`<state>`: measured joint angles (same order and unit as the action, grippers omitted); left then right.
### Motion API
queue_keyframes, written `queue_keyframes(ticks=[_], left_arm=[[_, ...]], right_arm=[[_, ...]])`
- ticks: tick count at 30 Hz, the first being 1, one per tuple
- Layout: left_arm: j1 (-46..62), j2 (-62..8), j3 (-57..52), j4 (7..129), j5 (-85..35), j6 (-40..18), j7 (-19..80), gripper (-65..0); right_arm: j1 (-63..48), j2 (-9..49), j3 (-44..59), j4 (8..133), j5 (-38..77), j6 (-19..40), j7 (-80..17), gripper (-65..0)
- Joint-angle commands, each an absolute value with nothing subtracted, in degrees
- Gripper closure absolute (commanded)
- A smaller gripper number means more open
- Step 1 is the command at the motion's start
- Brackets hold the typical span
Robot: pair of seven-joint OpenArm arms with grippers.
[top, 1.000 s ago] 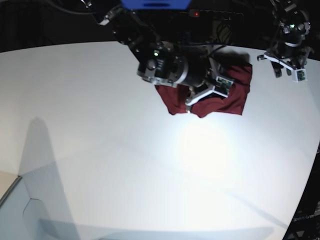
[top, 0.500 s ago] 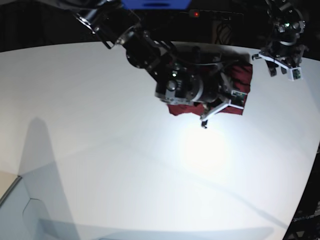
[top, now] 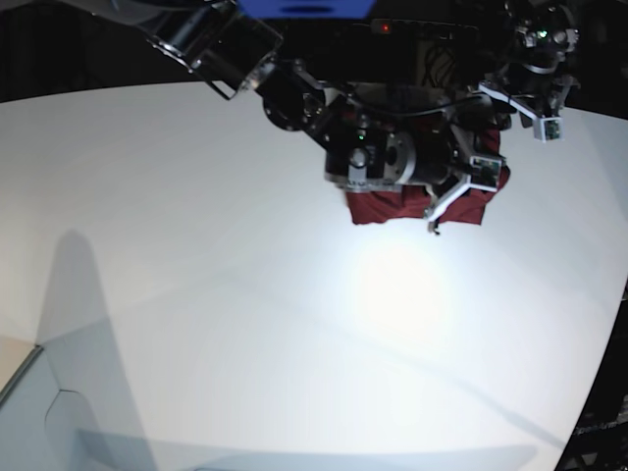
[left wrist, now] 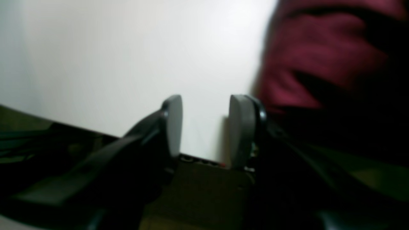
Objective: Layout the t-shirt on the table in an organized manner, then fold the t-shirt properly
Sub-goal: 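Grasp the strip end with the right gripper and carry it over the other half, then lower the carried end onto the shirt and bring the left gripper alongside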
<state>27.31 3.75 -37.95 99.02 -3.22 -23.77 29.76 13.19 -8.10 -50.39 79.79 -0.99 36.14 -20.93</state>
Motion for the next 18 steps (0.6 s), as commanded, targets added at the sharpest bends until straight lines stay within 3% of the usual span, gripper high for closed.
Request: queue_keyframes(ticks=[1, 6, 13, 18], left_arm=[[27.6, 3.3, -37.7, 100.4, -3.6, -23.6, 28.6, -23.5], [28.4, 3.3, -36.6, 100.4, -3.6, -23.6, 28.6, -23.5], [28.6, 3.2, -36.4, 102.3, -3.6, -23.6, 28.5, -23.5], [28.4, 3.2, -35.2, 102.4, -3.2, -23.6, 28.5, -23.5]], right_arm=[[14.3, -9.0, -50.4, 79.9, 0.0, 35.9, -18.4, 0.0], [14.5, -9.0, -51.1, 77.8, 0.0, 35.9, -14.3, 0.0], [14.6, -9.0, -51.3, 77.8, 0.0, 35.6, -10.5, -11.8], [15.8, -9.0, -51.4, 77.7, 0.0, 35.6, -9.1, -13.2]])
